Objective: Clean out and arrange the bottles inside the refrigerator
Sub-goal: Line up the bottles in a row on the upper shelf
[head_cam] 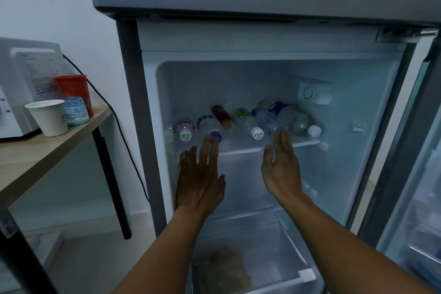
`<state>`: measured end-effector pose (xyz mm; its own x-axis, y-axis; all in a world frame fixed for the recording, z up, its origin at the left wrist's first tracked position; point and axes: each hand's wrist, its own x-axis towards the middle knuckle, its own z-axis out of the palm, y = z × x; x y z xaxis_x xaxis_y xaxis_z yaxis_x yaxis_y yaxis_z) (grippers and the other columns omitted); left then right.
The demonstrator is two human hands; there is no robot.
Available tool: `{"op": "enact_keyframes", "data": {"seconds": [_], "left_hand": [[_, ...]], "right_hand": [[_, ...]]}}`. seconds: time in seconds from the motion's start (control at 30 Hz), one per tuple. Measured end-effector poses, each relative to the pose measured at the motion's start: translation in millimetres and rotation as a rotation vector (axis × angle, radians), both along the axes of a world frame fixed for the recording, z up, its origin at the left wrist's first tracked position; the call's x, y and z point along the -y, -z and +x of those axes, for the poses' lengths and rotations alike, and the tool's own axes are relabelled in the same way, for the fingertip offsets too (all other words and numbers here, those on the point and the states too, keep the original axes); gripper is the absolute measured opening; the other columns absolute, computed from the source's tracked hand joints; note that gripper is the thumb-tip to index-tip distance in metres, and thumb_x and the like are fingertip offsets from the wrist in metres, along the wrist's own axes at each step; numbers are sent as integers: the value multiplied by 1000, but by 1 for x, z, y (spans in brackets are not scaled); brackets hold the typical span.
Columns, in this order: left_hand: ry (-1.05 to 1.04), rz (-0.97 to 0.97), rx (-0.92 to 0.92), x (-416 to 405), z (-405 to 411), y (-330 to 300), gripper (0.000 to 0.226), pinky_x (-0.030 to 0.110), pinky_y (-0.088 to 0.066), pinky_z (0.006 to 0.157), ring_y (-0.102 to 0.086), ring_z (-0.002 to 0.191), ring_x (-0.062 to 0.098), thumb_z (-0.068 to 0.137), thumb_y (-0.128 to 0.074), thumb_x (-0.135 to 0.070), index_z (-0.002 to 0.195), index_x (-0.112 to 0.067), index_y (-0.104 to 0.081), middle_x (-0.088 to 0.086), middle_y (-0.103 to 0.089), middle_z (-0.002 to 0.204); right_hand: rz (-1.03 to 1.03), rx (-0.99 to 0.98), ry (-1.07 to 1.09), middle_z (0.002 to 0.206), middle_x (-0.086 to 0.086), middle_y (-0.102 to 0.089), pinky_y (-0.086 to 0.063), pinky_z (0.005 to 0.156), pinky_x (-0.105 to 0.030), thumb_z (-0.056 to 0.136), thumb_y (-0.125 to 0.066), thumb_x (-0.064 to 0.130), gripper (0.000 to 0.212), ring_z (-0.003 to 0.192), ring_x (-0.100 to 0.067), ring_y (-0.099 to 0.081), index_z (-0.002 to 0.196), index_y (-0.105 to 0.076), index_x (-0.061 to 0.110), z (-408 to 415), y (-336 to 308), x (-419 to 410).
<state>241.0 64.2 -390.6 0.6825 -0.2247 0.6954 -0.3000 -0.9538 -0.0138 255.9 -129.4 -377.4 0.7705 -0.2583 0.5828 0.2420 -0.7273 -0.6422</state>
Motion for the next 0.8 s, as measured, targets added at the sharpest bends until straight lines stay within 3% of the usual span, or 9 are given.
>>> {"op": "enact_keyframes", "data": {"seconds": [0.1,0.23,0.37,0.5,0.6,0.67,0.73,0.8], "left_hand": [[-30,70,-58,-1,1,4,107,55,-24,114,-30,137,42,81,-63,-44,154,-9,7,4,9,163],[-84,125,-148,3,0,1,107,58,-12,114,-18,139,45,88,-55,-45,148,-9,27,4,31,158],[-132,177,-213,11,2,-7,106,62,-6,114,-11,140,50,91,-52,-41,140,-4,34,9,32,156],[-142,158,-250,11,-4,-8,104,63,-1,115,-6,142,49,91,-52,-41,144,-6,30,8,30,157],[-130,146,-246,10,-9,-9,99,64,2,115,2,145,46,92,-48,-44,147,-7,25,7,26,159],[-125,161,-259,11,-13,-10,94,64,3,114,6,147,42,91,-46,-45,150,-8,18,9,24,160],[-118,174,-292,13,-17,-10,88,64,1,114,6,148,39,91,-45,-44,152,-8,7,9,13,162],[-101,154,-308,15,-23,-14,82,62,-3,116,-1,148,37,91,-46,-41,152,-7,-3,9,-6,161]], "right_hand": [[-39,-79,-3,165,1,5,-1,123,-29,105,-29,31,59,151,-12,4,157,-6,15,5,-4,-3],[-91,-82,31,164,1,11,5,122,-27,105,-28,33,60,150,-10,10,157,-6,13,7,1,-4],[-110,-76,51,165,1,9,2,122,-26,105,-32,33,52,151,-11,7,152,-29,11,11,1,0],[-85,-91,2,165,2,7,-7,123,-32,104,-38,29,49,151,-13,4,148,-37,7,7,2,-3],[-9,-11,-27,164,-4,-15,-29,118,-36,100,-48,19,39,148,-21,-23,137,-52,4,3,2,0],[24,73,-16,150,-12,-45,-41,104,-26,96,-53,10,31,129,-26,-52,125,-63,3,-4,2,2],[14,108,9,124,-11,-67,-40,86,-15,93,-54,6,26,103,-25,-65,115,-69,6,-14,-2,4],[-3,110,38,106,-9,-73,-41,79,-16,91,-55,7,25,91,-24,-67,110,-72,9,-26,-9,6]]}}
